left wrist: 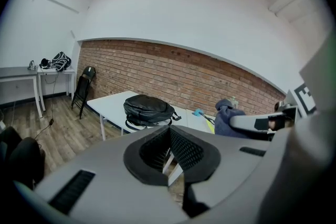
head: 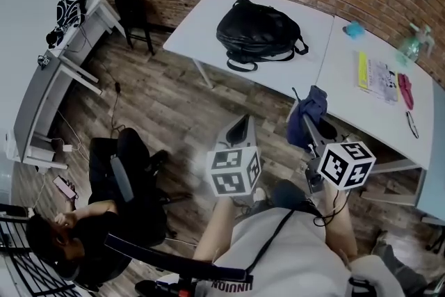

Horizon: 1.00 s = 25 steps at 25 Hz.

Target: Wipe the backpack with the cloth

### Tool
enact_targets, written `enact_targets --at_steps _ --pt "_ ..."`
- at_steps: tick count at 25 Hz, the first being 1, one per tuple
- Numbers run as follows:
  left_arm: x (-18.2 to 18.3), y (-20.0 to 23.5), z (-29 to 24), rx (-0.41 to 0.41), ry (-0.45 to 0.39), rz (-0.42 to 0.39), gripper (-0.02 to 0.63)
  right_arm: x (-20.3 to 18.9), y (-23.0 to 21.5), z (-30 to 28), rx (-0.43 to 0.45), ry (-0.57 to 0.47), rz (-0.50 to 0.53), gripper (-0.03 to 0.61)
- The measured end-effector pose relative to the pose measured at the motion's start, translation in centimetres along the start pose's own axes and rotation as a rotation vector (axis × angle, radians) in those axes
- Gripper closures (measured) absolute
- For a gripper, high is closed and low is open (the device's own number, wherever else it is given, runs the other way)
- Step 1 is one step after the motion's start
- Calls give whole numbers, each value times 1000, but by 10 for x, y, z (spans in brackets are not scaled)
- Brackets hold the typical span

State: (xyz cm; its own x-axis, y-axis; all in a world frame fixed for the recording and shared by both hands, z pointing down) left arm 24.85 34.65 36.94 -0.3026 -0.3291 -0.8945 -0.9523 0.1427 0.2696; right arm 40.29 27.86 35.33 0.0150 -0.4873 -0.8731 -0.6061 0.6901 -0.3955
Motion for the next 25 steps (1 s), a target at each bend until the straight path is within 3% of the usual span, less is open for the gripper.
enact_targets --at_steps 7,17,25 --pt "0 18 -17 18 1 35 609 6 -9 -24 -15 8 19 540" --pt "46 36 -93 80 -22 35 609 43 -56 -101 30 64 21 540" --pt "58 52 -131 145 -21 84 609 60 -75 -152 86 122 59 540"
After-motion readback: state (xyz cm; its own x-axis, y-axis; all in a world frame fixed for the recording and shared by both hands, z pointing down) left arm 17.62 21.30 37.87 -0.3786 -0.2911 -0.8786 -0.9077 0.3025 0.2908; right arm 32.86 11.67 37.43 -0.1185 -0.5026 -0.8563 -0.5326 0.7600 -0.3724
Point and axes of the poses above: the fingertips, and each gripper's own axes: z backward along the fingers, y to its left, x out of its top, the point moved 3 cm from there along z, backward along the fingers, and after that the axes turned 2 degrees about -y, right-handed, at the moved point
